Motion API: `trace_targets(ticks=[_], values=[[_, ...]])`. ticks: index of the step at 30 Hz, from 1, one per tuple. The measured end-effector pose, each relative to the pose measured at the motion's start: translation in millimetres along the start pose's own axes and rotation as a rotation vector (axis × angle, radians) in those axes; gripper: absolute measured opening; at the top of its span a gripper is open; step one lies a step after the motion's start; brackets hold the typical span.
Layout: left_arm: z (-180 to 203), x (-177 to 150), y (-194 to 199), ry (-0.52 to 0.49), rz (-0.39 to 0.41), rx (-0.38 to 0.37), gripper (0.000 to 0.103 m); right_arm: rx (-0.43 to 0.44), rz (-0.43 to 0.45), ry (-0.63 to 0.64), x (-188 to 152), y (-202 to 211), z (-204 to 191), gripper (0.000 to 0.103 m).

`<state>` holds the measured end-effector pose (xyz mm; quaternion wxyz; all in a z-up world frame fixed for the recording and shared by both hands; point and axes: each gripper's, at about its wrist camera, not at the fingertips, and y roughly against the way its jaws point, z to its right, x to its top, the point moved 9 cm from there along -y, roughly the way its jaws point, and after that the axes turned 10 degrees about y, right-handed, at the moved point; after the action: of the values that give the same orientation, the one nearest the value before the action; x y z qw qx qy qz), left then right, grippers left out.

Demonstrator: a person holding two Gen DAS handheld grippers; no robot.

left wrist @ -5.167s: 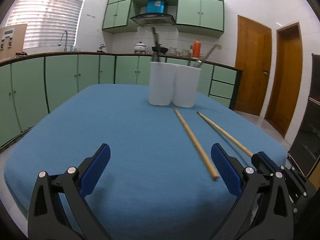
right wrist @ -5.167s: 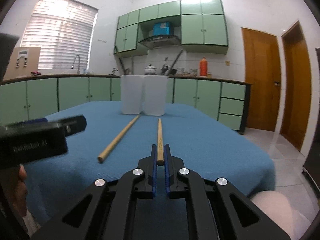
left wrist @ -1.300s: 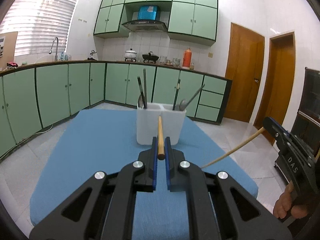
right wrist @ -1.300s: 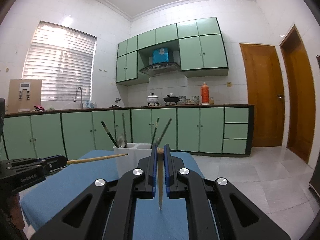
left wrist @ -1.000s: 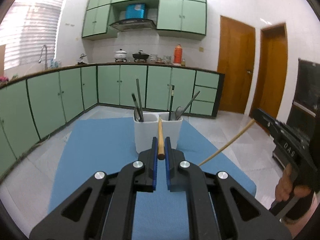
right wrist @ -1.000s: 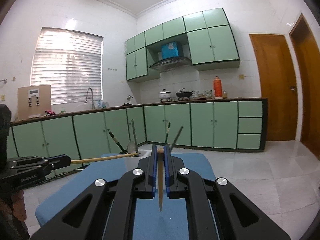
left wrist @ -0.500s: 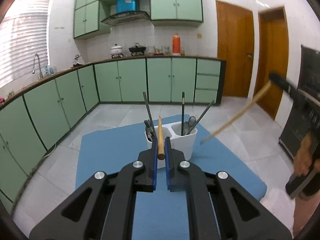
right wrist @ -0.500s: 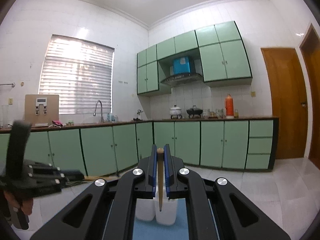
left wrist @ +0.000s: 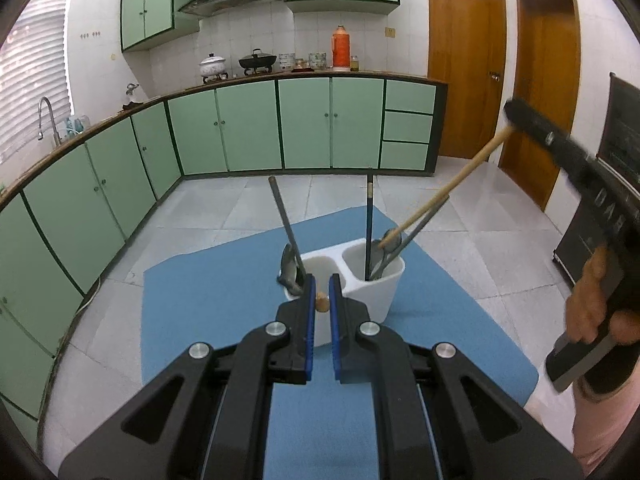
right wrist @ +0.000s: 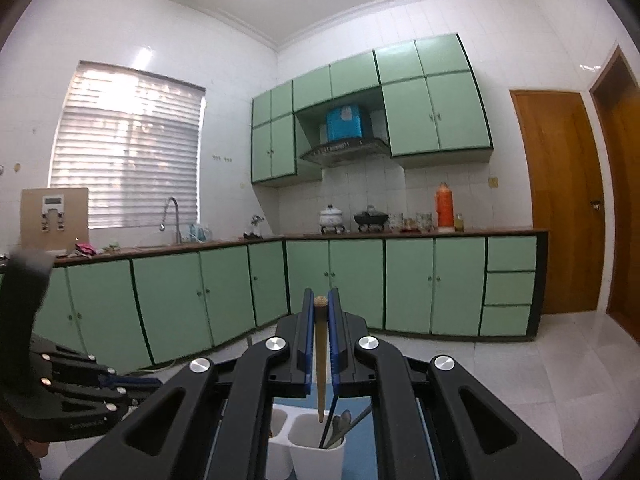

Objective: Organize utensils
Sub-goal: 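Carry both wooden chopsticks over the white holder and lower them in, then open both tools to release the wooden chopsticks into the holder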

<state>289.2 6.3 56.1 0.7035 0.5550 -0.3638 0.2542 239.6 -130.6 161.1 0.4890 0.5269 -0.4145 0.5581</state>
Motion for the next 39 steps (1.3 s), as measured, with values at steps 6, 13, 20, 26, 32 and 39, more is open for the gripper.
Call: trace_targets(ticks=[6,13,20,26,32,39], values=[[0,5,-37,0.023,-0.012,-0.011,0.006,0.004,-0.049,-0.011,-27,-28,0,0.007],[1,6,-60,0.059,0.017,-0.017,0.006,0.019,-0.086,-0.01,-47,-48,-5,0.007],[1,11,-64,0.074,0.076,-0.013,0.006,0.03,-0.113,0.0,-62,-55,-16,0.007],[-2,12,-65,0.096,0.108,-0.006,0.006,0.034,-0.142,0.001,-74,-61,-20,0.007],[-7,11,-66,0.11,0.125,-0.002,0.006,0.036,-0.172,-0.005,-87,-66,-24,0.007],[-6,8,-69,0.117,0.118,-0.003,0.006,0.038,-0.193,-0.008,-95,-70,-26,0.007]])
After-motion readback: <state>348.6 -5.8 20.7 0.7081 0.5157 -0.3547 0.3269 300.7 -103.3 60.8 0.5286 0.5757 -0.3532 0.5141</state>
